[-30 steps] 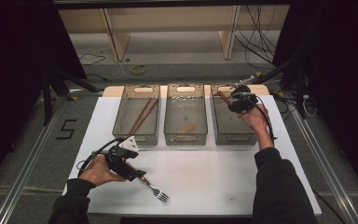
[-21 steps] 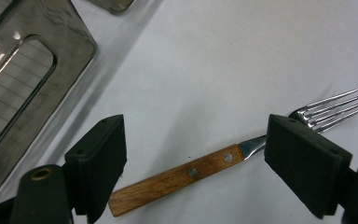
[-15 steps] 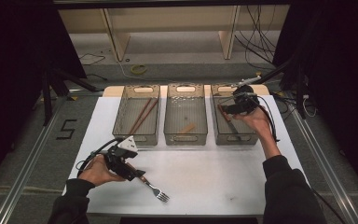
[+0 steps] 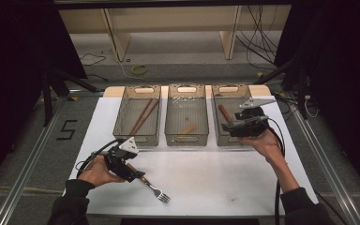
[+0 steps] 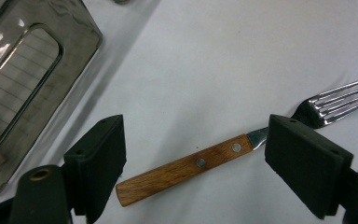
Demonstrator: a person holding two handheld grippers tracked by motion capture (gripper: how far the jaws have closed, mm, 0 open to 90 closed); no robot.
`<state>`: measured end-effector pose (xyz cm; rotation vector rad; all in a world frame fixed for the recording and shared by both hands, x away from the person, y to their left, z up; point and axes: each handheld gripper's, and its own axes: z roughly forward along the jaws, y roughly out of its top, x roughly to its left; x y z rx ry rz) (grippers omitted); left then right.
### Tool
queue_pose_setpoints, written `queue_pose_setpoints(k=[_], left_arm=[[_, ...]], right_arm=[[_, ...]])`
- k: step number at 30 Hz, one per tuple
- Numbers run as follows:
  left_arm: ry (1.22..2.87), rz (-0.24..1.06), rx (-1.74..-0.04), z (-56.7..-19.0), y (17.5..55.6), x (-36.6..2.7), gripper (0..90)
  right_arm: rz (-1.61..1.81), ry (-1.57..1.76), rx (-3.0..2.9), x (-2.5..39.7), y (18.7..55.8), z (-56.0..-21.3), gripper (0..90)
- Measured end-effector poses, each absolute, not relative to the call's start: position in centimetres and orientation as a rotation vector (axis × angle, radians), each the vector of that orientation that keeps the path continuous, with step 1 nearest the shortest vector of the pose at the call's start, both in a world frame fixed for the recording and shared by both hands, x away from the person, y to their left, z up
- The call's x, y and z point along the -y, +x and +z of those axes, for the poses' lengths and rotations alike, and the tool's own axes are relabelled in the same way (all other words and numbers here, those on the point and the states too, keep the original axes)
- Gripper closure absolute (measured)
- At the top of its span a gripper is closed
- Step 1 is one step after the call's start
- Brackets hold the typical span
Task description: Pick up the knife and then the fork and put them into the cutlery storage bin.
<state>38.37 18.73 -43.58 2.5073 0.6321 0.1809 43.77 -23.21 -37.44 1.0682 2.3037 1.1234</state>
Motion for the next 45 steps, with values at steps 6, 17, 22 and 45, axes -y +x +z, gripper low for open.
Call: queue_pose_setpoints(k=[6, 17, 22, 45], left_arm=[[2.520, 0.179, -0.625, -43.8, 38.4, -18.6, 20.2], [2.547, 0.188, -0.623, -43.8, 38.6, -18.6, 20.3], [2.575, 0.195, -0.620, -43.8, 38.6, -18.7, 21.0], [2.823, 0.057, -0.427, -45.9, 39.1, -16.6, 27.2]], right_arm=[[1.195, 1.060, -2.297, 23.3, 41.2, -37.9, 27.2], [1.208, 1.035, -2.334, 22.7, 39.1, -39.5, 27.2], [1.212, 1.006, -2.368, 22.1, 38.3, -39.9, 27.0], [1.211, 0.963, -2.448, 21.2, 36.9, -41.1, 27.0]])
